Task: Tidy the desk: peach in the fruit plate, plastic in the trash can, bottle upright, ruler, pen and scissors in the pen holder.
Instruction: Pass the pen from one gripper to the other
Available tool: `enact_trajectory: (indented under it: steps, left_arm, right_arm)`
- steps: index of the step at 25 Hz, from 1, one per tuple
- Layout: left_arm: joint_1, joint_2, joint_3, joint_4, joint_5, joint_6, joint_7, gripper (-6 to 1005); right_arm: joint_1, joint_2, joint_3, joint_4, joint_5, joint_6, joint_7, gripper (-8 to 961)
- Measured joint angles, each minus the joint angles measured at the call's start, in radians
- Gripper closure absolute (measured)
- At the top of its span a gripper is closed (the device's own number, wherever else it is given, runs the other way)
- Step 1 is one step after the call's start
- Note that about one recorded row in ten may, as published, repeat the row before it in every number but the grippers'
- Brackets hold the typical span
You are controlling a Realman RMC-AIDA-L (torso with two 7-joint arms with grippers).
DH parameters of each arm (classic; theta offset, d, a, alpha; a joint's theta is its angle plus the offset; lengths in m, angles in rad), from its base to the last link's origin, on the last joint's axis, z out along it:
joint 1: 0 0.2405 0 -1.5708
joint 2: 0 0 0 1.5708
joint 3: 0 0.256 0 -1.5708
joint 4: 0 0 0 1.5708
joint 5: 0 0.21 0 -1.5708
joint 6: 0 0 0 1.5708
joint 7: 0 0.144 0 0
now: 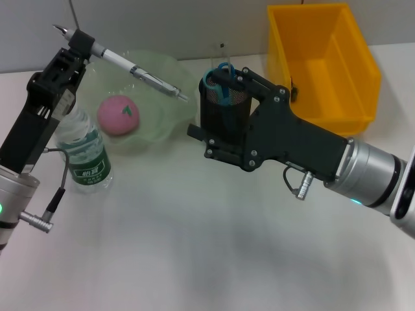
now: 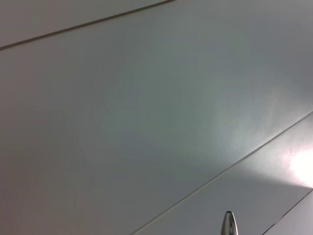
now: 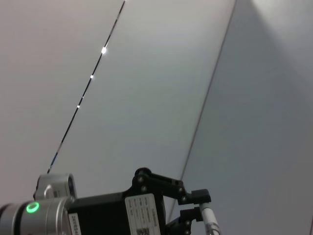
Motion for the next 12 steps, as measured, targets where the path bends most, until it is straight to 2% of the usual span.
enact_trajectory:
  steps: [12]
  left_arm:
    - [0.005,0.0,-0.027,-0.037,0.003,-0.025,0.002,856]
  right_arm:
    - [0.066,0.0,0.046,0.09,0.001,0.046,-0.255,178]
